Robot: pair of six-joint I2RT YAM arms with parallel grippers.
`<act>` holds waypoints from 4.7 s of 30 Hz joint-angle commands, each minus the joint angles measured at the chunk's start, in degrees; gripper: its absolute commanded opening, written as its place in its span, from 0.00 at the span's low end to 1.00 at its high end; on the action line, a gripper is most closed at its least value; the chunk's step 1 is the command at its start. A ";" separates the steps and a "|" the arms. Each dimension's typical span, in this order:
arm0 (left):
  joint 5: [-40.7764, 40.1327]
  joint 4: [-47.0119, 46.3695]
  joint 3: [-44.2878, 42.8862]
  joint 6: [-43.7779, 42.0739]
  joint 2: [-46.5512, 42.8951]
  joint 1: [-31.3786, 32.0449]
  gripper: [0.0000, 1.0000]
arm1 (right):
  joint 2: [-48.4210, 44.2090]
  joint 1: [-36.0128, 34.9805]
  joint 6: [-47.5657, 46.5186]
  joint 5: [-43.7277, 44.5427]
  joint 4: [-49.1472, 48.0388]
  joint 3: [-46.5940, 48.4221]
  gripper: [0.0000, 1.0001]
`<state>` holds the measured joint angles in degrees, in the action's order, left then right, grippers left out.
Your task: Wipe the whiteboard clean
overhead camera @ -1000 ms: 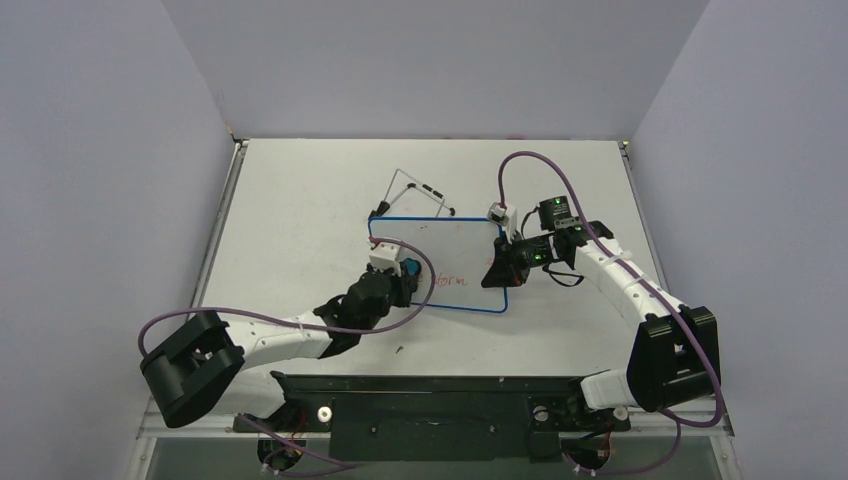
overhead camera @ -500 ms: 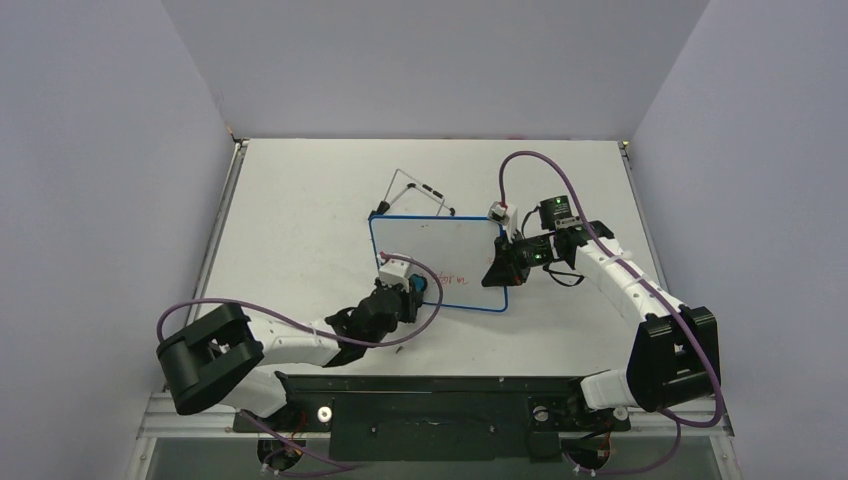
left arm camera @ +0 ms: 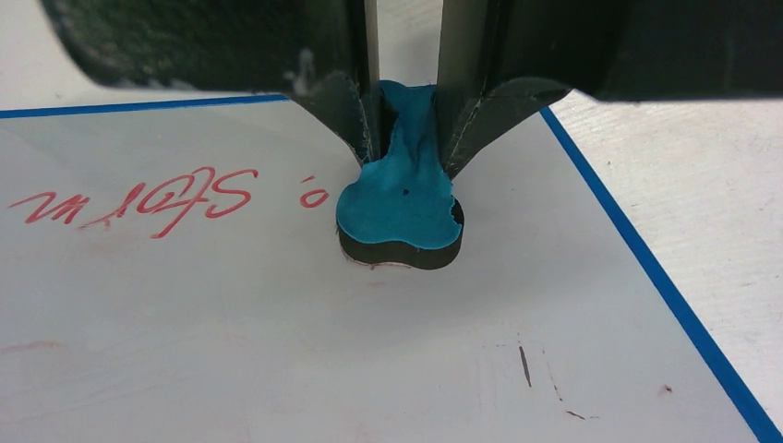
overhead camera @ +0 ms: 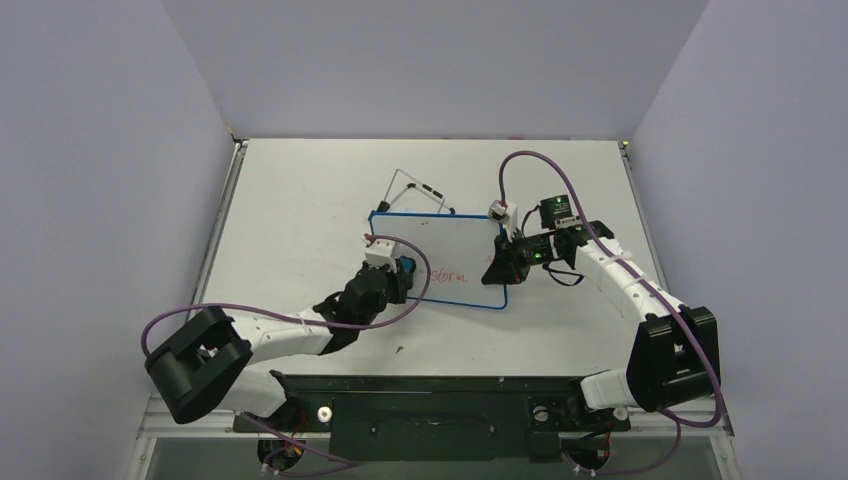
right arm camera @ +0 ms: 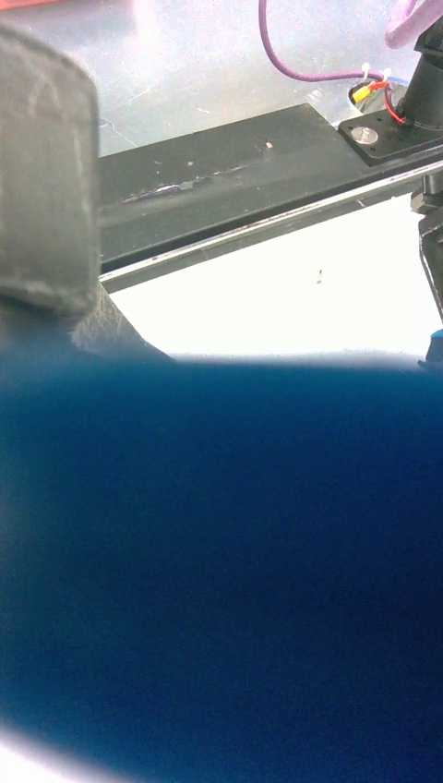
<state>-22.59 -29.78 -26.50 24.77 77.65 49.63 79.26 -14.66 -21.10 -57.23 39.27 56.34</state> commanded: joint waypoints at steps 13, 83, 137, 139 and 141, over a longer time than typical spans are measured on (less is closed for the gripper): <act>-5.07 -5.32 2.00 0.06 0.56 6.22 0.00 | -1.15 -0.77 -2.32 -0.13 4.14 -0.02 0.00; -11.96 -25.31 8.79 1.07 4.73 9.68 0.00 | -1.37 -0.89 -2.61 -0.27 4.33 -0.08 0.00; -17.06 -19.44 0.07 -3.78 7.93 16.56 0.00 | -1.52 -0.85 -2.80 -0.34 4.47 -0.04 0.00; -17.38 -19.00 0.09 -4.70 7.11 16.14 0.00 | -1.43 -0.82 -2.80 -0.40 4.49 -0.03 0.00; -16.07 -18.59 0.73 -4.80 4.87 14.26 0.00 | -1.44 -0.92 -2.80 -0.42 4.52 -0.07 0.00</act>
<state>-37.91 -47.92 -24.18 21.30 85.30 65.87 79.15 -14.98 -22.24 -58.17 41.85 56.34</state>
